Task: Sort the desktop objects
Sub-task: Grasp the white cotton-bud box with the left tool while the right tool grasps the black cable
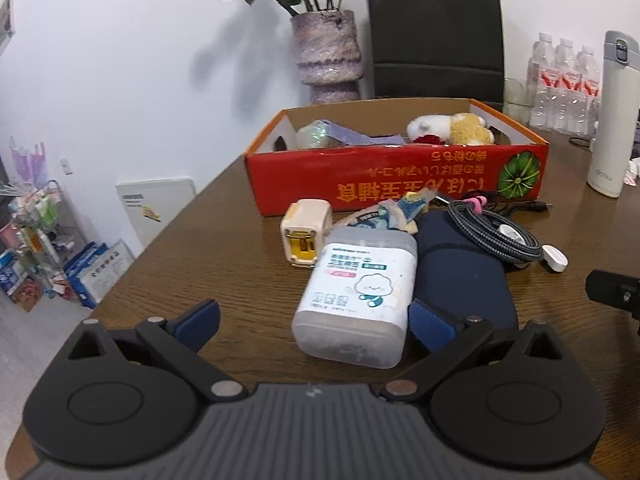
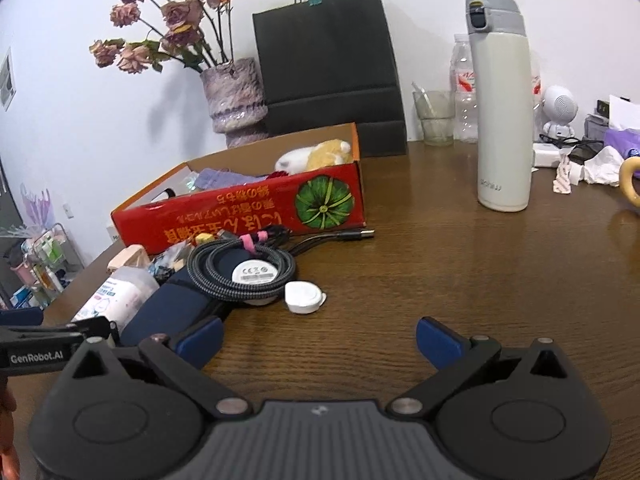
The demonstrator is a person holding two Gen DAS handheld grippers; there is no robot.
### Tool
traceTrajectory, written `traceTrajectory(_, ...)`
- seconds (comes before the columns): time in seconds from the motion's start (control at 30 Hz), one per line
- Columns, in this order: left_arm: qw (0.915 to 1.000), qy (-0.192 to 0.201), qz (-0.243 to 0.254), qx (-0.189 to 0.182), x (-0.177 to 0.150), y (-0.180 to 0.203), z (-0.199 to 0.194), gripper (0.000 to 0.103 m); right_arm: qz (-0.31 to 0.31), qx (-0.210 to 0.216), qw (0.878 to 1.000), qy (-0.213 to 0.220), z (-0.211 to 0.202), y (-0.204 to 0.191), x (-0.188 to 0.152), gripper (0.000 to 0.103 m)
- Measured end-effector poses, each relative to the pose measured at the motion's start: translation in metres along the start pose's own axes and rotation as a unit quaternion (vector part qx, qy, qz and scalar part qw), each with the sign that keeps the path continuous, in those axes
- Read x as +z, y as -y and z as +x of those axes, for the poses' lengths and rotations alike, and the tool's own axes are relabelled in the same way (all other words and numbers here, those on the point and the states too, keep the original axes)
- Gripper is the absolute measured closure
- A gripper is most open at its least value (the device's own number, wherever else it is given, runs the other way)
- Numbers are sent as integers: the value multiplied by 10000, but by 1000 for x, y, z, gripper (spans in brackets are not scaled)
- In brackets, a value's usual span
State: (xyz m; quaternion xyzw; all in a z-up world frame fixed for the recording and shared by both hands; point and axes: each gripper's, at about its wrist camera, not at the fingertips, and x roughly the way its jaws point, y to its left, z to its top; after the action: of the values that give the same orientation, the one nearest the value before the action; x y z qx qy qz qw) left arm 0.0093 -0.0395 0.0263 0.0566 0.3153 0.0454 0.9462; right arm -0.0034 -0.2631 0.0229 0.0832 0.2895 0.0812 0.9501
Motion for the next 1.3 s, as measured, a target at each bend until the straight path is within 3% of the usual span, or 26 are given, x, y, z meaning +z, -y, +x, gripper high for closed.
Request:
traceTrajectory(0.23, 9994, 11, -66, -347, 0, -7, 12, 0, -133, 752, 9968, -253, 3, -9, -1, 5)
traceTrajectory(0.37, 9975, -11, -230, -663, 7, -14, 25, 0, -182, 848, 9960, -231, 4, -27, 5, 7)
traceTrajectory(0.53, 9909, -228, -451, -1248, 19, -23, 44, 10, -220, 785, 9967, 2, 14, -40, 31, 11)
traceTrajectory(0.57, 9897, -266, -496, -1317, 22, -24, 49, 13, -200, 792, 9967, 25, 18, -40, 35, 14)
traceTrajectory(0.63, 9891, -342, -556, -1317, 23, -23, 55, 19, -280, 954, 9950, 77, 28, -45, 43, 32)
traceTrajectory(0.67, 9887, -370, -556, -1339, 23, -23, 57, 35, -338, 1061, 9938, 52, 34, -49, 46, 37)
traceTrajectory(0.7, 9882, -390, -587, -1357, 22, -23, 57, 35, -407, 1132, 9927, -29, 42, -54, 49, 47)
traceTrajectory(0.73, 9884, -360, -599, -1347, 20, -23, 55, 35, -456, 1145, 9923, -105, 48, -60, 52, 51)
traceTrajectory(0.9, 9865, -305, -622, -1484, 15, -30, 40, 36, -657, 1084, 9904, -553, 86, -88, 52, 55)
traceTrajectory(0.97, 9864, -204, -671, -1486, 14, -34, 29, 36, -788, 834, 9928, -335, 86, -97, 46, 65)
traceTrajectory(1.0, 9864, -143, -693, -1480, 14, -36, 23, 36, -820, 706, 9938, -248, 85, -99, 44, 80)
traceTrajectory(1.13, 9874, 98, -796, -1367, 17, -46, 5, 35, -523, 762, 9955, -189, 75, -89, 47, 82)
traceTrajectory(1.27, 9877, 322, -962, -1188, 22, -56, -9, 35, -556, 687, 9953, 406, 31, -90, 58, 90)
traceTrajectory(1.3, 9874, 373, -983, -1183, 24, -58, -13, 35, -612, 669, 9942, 581, 20, -90, 62, 96)
